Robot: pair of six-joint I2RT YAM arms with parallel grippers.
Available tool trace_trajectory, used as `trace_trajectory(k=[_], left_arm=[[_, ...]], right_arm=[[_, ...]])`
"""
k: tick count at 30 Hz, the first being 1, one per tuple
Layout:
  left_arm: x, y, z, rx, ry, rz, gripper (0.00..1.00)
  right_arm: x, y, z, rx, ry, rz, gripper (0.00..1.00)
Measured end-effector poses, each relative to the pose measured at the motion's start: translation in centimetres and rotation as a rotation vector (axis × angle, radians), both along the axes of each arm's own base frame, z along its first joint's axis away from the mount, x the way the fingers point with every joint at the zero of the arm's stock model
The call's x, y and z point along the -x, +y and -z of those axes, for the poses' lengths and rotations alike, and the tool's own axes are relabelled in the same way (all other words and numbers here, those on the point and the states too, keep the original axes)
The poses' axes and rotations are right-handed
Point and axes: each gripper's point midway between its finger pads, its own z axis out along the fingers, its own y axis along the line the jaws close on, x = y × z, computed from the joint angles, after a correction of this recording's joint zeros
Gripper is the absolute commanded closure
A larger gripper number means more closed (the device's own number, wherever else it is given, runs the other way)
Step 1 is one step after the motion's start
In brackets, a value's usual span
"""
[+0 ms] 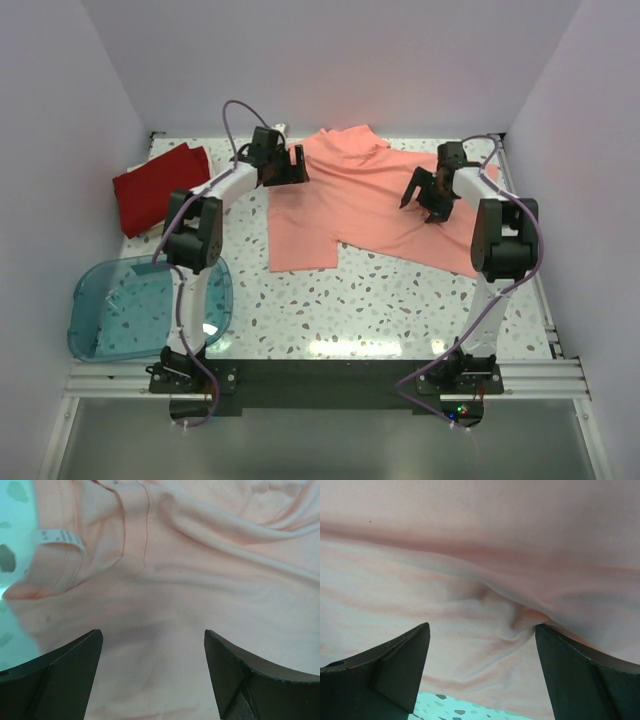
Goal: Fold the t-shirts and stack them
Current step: Flatten the tshirt out
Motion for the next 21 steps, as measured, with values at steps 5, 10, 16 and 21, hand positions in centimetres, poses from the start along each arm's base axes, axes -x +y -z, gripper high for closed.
trace_trajectory(k=[5, 10, 16, 21], left_arm=[[4.8, 2.2, -6.1, -0.060, -0.074, -0.027, 0.14], [10.4, 3.0, -9.1, -0.123, -0.125, -0.024, 0.33], [18.6, 3.7, -0.9, -0.258, 0.098, 0.040, 0.43], [24.6, 5.9, 3.0, -0.324, 0.277, 0.050, 0.47]], right_arm=[[0.3, 0.2, -0.5, -0.008, 0.007, -0.007, 0.11], [0.6, 0.2, -2.2, -0.009, -0.016, -0.010, 0.11], [1.8, 0.2, -4.6, -0.011, -0.060, -0.009, 0.11], [3.3, 0.2, -4.9, -0.012, -0.054, -0.009, 0.11]])
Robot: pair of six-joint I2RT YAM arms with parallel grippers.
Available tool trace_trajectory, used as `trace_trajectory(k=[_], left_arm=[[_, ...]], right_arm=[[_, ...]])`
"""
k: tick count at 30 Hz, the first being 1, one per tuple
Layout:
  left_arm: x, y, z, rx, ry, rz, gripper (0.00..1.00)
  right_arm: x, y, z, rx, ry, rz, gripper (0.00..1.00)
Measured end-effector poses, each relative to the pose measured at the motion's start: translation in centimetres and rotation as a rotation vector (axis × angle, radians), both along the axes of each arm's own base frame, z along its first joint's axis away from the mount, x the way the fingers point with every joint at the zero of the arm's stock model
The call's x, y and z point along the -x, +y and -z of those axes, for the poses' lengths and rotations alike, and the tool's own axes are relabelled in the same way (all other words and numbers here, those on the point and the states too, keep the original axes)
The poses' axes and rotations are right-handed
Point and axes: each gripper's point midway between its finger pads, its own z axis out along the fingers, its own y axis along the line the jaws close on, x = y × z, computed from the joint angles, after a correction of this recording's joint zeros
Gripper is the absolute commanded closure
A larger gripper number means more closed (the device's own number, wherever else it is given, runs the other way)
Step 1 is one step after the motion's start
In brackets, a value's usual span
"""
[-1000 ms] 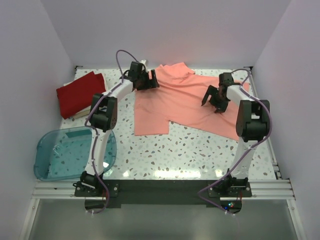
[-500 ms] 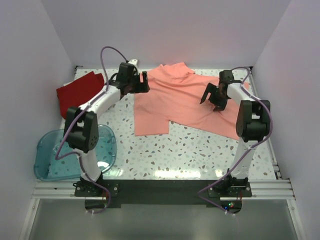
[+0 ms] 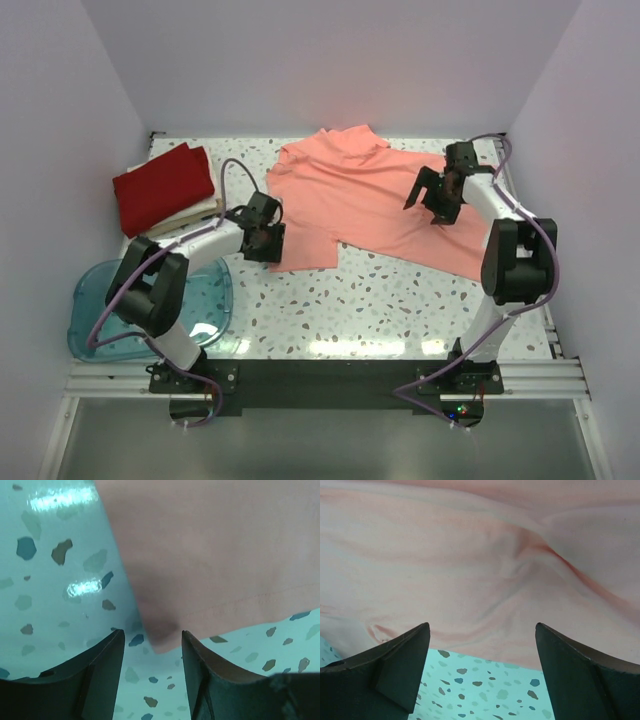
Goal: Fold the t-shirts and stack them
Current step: Flatten the tshirt out
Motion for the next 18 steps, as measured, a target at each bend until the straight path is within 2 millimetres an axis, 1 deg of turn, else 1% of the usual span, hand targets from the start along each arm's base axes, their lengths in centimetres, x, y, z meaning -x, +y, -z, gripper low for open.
trace_trajectory(k=[2, 4, 7, 9, 12, 14, 18], left_arm=[[1.0, 0.4, -0.1, 0.001, 0.013, -0.014, 0.47], [1.5, 0.6, -0.6, 0.008, 0.008, -0.022, 0.48], [1.9, 0.5, -1.3, 0.034, -0.004, -0.031, 0.48], [2.0, 0.3, -1.4, 0.049, -0.005, -0.034, 0.49], [2.4, 0.0, -0.9, 0.071, 0.011, -0.036, 0.51], [2.6, -0.1, -0.4, 0.075, 0.027, -0.037, 0.55], [2.6, -0.5, 1.0, 0.081, 0.058, -0.038, 0.58]], right_arm=[[0.8, 0.0, 0.2, 0.000, 0.012, 0.001, 0.11], [1.7, 0.0, 0.4, 0.000, 0.021, 0.001, 0.11], [2.7, 0.0, 0.5, 0.000, 0.030, 0.002, 0.11], [3.2, 0.0, 0.6, 0.001, 0.037, 0.001, 0.11], [3.6, -0.1, 0.6, 0.001, 0.039, 0.001, 0.11], [3.7, -0.1, 0.5, 0.001, 0.037, 0.001, 0.11], [3.7, -0.1, 0.1, 0.001, 0.024, 0.000, 0.11]])
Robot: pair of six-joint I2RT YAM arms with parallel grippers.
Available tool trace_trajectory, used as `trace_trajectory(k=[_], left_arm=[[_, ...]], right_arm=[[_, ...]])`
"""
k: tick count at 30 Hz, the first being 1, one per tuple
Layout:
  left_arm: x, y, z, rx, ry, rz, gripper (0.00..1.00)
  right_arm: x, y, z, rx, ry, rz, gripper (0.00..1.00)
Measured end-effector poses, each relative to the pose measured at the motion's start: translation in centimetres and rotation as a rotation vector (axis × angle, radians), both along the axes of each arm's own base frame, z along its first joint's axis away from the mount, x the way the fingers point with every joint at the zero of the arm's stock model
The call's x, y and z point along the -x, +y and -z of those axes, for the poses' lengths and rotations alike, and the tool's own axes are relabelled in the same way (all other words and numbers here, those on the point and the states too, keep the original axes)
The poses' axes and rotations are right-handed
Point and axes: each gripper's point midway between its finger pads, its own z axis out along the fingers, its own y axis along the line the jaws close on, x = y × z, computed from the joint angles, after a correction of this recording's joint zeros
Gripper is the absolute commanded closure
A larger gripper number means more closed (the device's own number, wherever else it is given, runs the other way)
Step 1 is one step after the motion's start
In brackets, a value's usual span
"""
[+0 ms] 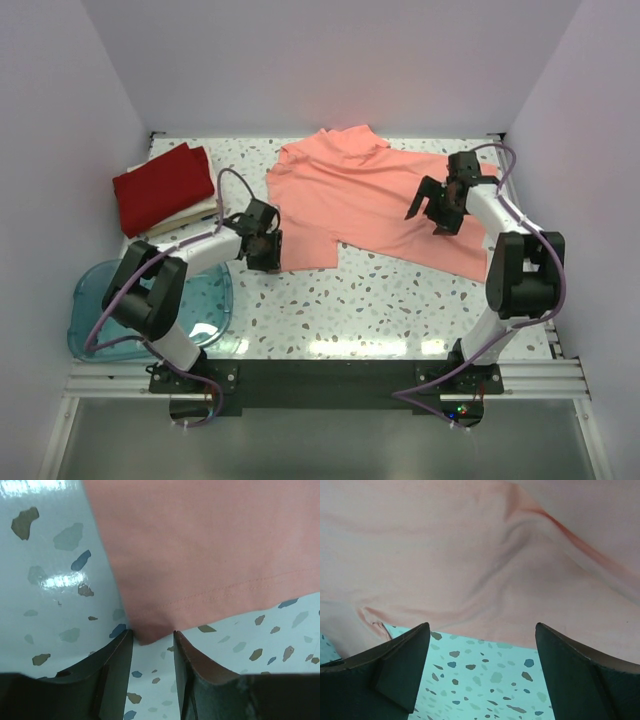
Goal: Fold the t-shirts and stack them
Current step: Flatten the tshirt out
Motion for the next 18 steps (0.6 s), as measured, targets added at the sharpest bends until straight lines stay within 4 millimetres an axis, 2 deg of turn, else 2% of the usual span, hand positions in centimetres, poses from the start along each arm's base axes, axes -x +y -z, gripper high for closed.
trace_trajectory(k=[6, 12, 16, 18], left_arm=[[-1.5, -0.9, 0.1, 0.014, -0.007, -0.005, 0.66], [-1.6, -0.5, 0.2, -0.007, -0.011, -0.010, 0.76], [-1.7, -0.1, 0.3, -0.028, -0.015, -0.013, 0.87], [-1.6, 0.0, 0.3, -0.035, -0.015, -0.015, 0.95]], right_arm=[[0.2, -0.1, -0.5, 0.007, -0.011, 0.003, 0.11], [1.5, -0.5, -1.3, 0.020, -0.019, 0.012, 0.11], [2.9, -2.0, -1.8, 0.032, -0.025, 0.055, 0.11], [4.3, -3.9, -1.4, 0.034, -0.006, 0.109, 0.11]])
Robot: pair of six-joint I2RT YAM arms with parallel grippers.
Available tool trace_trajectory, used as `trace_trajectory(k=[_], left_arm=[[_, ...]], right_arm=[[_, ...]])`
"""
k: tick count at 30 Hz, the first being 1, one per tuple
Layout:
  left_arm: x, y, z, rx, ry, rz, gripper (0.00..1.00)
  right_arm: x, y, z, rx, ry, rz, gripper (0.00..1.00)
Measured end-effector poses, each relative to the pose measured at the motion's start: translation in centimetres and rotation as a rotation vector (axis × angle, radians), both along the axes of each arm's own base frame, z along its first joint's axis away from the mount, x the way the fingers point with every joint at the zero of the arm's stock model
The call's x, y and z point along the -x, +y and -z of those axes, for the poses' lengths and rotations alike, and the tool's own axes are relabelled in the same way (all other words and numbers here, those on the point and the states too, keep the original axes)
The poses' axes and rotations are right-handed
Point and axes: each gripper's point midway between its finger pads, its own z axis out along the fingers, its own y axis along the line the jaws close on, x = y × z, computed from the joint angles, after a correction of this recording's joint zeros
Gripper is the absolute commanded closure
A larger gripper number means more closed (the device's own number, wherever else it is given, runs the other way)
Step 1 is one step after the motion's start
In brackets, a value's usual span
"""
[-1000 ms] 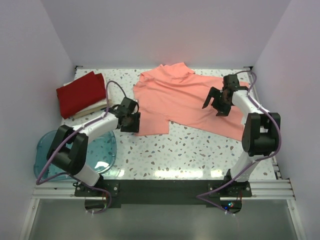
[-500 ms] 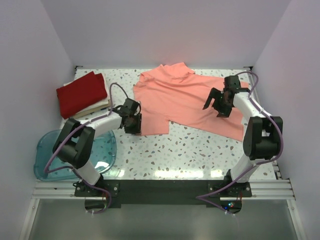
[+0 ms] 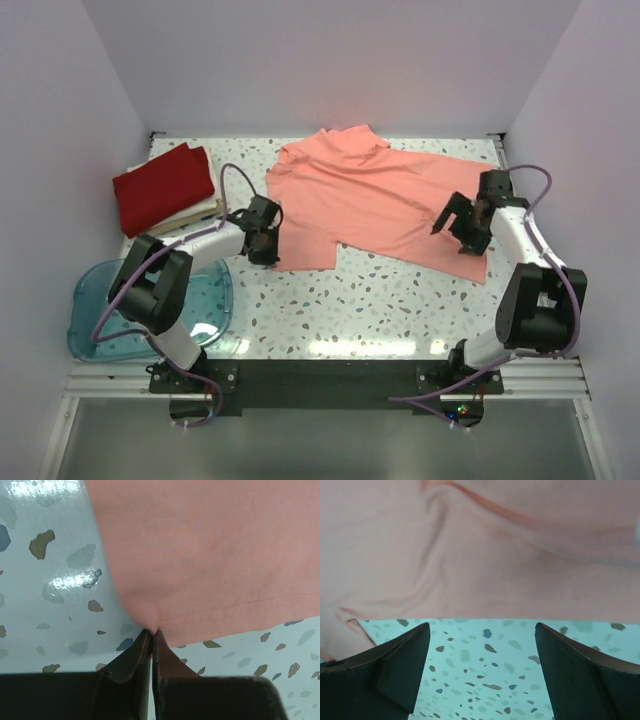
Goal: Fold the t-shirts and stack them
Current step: Flatten the tshirt out
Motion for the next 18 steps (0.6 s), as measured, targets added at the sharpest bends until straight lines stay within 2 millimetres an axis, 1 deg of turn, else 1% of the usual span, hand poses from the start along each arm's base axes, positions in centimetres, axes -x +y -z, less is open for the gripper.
trace_trajectory(k=[2, 3, 5, 6, 8, 9, 11, 12, 15, 18], left_arm=[[0.1, 0.0, 0.0, 0.000, 0.000, 0.000, 1.00], [0.1, 0.1, 0.0, 0.001, -0.001, -0.001, 1.00], [0.4, 0.2, 0.0, 0.001, -0.001, 0.000, 1.00], [0.6, 0.3, 0.0, 0.001, 0.001, 0.000, 1.00], [1.1, 0.5, 0.0, 0.000, 0.004, 0.000, 1.00], [1.2, 0.6, 0.0, -0.001, 0.006, -0.001, 1.00], [1.6, 0.8, 0.0, -0.001, 0.010, -0.003, 1.00], [1.7, 1.0, 0.0, 0.000, 0.014, -0.005, 1.00], [1.9, 1.1, 0.0, 0.007, 0.023, -0.009, 1.00], [1.9, 1.3, 0.0, 0.015, 0.030, -0.015, 1.00]], right_arm=[[1.8, -2.3, 0.9, 0.001, 0.034, 0.069, 0.15], [2.8, -3.5, 1.4, 0.001, 0.061, 0.107, 0.18], [4.7, -5.4, 2.5, -0.002, 0.108, 0.173, 0.21], [5.6, -6.0, 3.0, -0.004, 0.133, 0.197, 0.27], [7.6, -7.1, 4.1, -0.005, 0.188, 0.247, 0.32], [8.2, -7.3, 4.5, -0.008, 0.207, 0.260, 0.36], [9.0, -7.6, 4.9, -0.010, 0.229, 0.275, 0.38], [9.1, -7.7, 5.0, -0.011, 0.231, 0.281, 0.41], [9.1, -8.5, 5.2, 0.001, 0.231, 0.297, 0.46], [9.5, -9.2, 5.9, 0.013, 0.262, 0.318, 0.48]])
